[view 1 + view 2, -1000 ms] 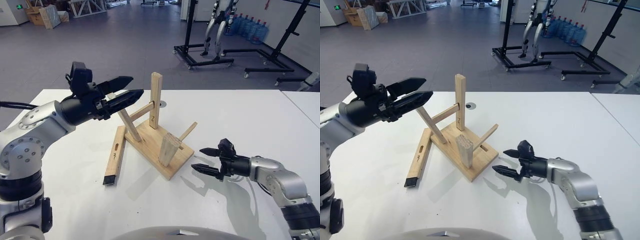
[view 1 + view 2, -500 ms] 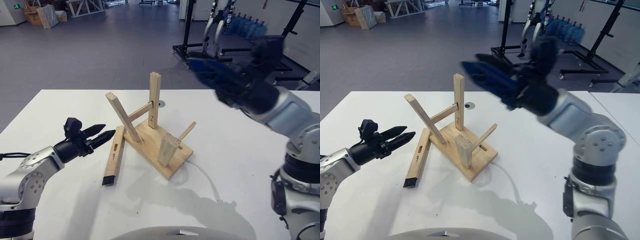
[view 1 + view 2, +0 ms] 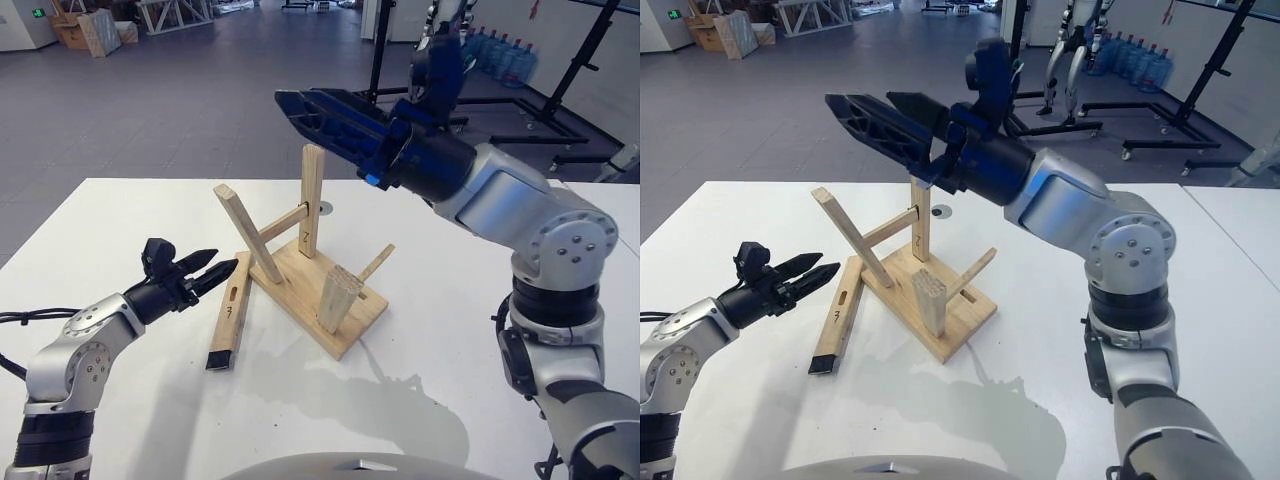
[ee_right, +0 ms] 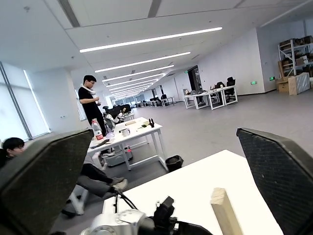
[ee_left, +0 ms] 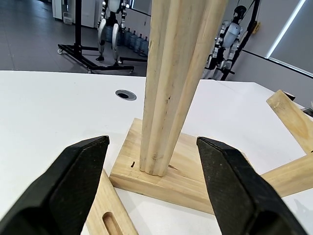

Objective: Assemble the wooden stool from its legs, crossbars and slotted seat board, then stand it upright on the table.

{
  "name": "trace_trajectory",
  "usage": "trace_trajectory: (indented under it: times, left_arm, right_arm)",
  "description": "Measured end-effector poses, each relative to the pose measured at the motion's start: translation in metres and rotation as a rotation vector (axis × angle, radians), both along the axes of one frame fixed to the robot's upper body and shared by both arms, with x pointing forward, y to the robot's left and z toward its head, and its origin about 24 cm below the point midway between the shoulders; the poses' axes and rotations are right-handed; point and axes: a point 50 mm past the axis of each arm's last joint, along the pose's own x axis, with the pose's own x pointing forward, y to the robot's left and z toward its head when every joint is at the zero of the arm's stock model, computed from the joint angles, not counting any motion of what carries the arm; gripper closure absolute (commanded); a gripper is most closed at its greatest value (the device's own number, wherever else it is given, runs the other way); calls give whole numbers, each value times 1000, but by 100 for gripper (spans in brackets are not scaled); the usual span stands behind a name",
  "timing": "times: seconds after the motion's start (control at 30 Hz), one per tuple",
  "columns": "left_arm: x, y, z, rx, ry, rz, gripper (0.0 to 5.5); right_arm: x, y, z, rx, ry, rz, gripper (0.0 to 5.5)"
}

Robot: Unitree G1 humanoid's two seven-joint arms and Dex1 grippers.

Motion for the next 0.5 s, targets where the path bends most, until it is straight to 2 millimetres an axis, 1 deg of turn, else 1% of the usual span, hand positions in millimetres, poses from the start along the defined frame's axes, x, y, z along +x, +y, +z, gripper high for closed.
trace_trajectory:
  times: [0.03,0.07,0.1,0.13,0.23,0.3,0.4,0.5]
  left_arm:
    - [1,-1,-3,4,8,1,222]
    - [3,-2,-6,2,17,0,222]
    - [6,-2,-7,-1,20,0,222]
    - [10,-3,-6,0,9,-5,222]
    - [23,-5,-4,4,-10,-28,222]
    - [31,-10,0,5,-36,-50,222]
    - [33,-14,-4,7,-24,-74,222]
    - [33,-14,-5,7,-29,-76,222]
  right_arm:
    - [9,-1,-15,15,91,21,10]
    - [12,0,-26,23,149,60,10]
    - [12,1,-33,44,196,121,10]
    - [10,4,-35,72,219,187,10]
    - [7,4,-31,133,227,338,10]
    - [7,7,-23,159,206,399,10]
    - [5,13,-11,213,187,463,10]
    - [3,22,-2,308,222,586,10]
